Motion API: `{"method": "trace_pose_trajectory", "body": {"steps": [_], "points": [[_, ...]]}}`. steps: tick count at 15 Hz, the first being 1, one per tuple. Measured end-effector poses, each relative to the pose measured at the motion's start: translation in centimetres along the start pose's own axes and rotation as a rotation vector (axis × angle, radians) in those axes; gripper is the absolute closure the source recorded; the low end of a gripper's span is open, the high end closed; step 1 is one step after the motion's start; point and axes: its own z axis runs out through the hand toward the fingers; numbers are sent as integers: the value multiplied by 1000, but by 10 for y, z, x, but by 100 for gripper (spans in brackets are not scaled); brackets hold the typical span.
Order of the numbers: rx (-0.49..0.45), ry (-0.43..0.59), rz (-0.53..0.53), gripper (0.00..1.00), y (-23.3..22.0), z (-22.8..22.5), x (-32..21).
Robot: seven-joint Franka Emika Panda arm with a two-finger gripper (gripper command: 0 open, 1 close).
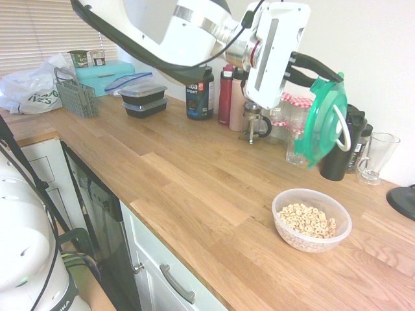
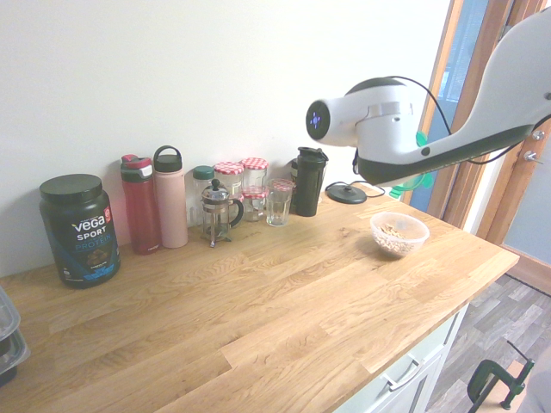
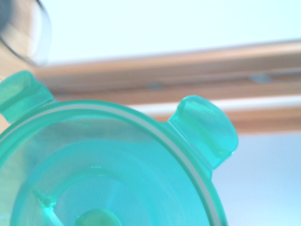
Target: Cover the lid of food container
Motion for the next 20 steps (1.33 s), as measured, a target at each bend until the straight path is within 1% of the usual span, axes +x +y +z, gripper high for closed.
{"method": "trace_pose_trajectory", "body": {"steps": [2, 3, 5, 8, 12, 15, 20], "points": [[-127, 50, -42, 100, -11, 8, -20], [-165, 65, -63, 100, -17, 10, -29], [-169, 72, -78, 100, -35, 14, -44], [-173, 75, -51, 100, -54, 25, -59], [-210, 53, -58, 100, -64, 46, -73], [-217, 46, -55, 100, -67, 52, -77], [-226, 40, -57, 100, -84, 62, -94]]}}
